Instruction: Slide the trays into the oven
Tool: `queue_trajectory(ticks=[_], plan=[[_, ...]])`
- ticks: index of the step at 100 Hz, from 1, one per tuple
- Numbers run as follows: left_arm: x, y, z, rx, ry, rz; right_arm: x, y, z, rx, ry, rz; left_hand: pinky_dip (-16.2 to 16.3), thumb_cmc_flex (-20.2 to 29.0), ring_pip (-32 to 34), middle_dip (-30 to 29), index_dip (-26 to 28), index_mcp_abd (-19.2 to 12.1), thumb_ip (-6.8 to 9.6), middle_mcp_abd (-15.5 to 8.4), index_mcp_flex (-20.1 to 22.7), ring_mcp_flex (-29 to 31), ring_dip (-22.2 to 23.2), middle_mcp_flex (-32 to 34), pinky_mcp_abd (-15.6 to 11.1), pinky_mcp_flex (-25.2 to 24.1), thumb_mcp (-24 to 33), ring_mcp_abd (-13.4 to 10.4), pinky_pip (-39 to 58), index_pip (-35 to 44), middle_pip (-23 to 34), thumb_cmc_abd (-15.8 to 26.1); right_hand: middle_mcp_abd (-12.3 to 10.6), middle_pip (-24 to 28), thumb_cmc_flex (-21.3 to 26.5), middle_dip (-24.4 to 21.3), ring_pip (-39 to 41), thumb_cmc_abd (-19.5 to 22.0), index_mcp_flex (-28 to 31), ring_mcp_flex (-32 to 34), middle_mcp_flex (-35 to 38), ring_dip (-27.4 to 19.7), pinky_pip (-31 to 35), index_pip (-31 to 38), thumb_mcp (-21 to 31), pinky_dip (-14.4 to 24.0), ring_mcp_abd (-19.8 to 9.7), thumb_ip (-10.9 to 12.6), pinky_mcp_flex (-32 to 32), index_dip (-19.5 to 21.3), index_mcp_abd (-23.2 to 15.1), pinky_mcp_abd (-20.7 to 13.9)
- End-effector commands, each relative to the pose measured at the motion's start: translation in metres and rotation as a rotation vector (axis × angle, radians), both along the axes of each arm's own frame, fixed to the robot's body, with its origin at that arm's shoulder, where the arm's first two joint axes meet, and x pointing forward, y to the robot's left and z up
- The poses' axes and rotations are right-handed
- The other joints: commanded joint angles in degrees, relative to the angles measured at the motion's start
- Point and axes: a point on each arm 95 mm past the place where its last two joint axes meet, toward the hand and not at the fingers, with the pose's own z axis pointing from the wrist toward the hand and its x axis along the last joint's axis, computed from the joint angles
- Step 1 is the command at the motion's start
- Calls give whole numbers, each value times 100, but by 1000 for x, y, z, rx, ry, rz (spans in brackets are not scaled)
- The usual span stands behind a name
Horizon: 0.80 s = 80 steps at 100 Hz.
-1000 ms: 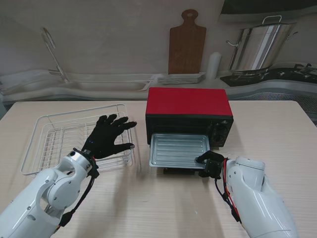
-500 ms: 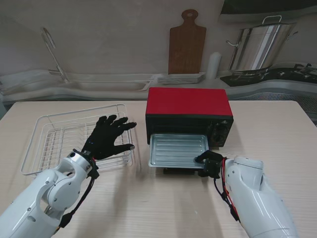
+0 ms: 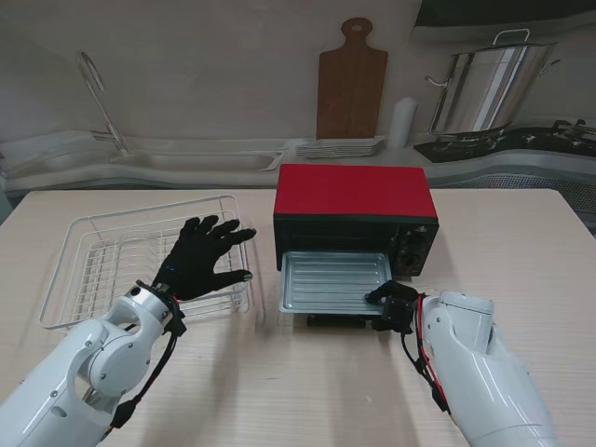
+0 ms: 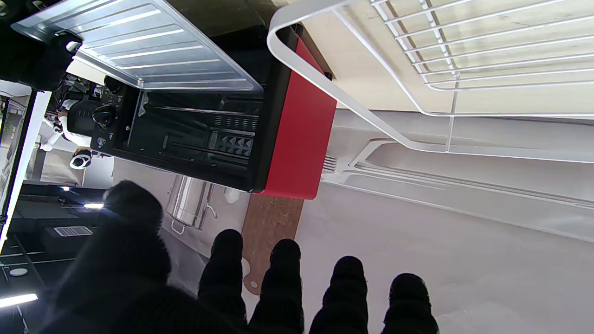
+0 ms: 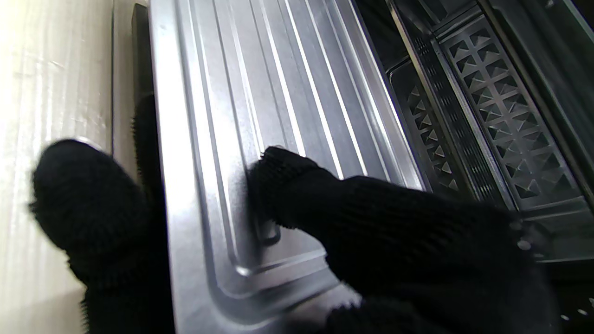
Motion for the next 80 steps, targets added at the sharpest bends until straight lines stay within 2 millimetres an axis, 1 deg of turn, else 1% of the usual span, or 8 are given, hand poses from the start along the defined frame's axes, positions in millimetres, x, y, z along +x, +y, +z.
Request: queue_trajectory(ticks=[1, 50, 63, 80], plan=[[-2, -3, -1, -1, 13, -5, -2, 6, -7, 16, 11, 6, -85, 73, -98, -100, -106, -6, 204, -5, -72, -204, -73, -181, -141, -70, -154, -125, -343, -69, -88, 268, 43, 153, 478, 58, 147, 213, 203, 332, -31, 75, 158, 815, 433, 113, 86, -52, -304, 265, -599, -359], [-2, -3, -2, -2, 12, -3, 1, 1, -9, 12, 8, -13, -106, 83, -103, -103, -111, -14, 207, -3, -90, -213, -76, -189, -146, -71, -151, -129, -340, -78, -93, 272, 44, 158, 483, 58, 152, 212, 212, 335, -36, 78, 151, 811, 438, 114, 92, -55, -305, 278, -594, -359], [-2, -5, -3, 4, 19, -17, 2, 0, -9, 13, 8, -21, -116, 75, -124, -109, -113, -20, 204, 18, -96, -236, -92, -203, -172, -66, -158, -173, -343, -80, -101, 261, 51, 159, 480, 57, 149, 212, 208, 338, -30, 78, 149, 823, 438, 114, 104, -58, -306, 288, -594, -357], [-2, -9, -6, 21, 32, -42, 2, 0, -9, 12, 9, -26, -141, 65, -156, -126, -115, -61, 204, -59, -123, -266, -128, -257, -214, -63, -164, -225, -358, -85, -126, 276, 43, 158, 481, 57, 152, 217, 204, 349, -39, 79, 149, 824, 438, 115, 77, -61, -307, 290, -593, -351]])
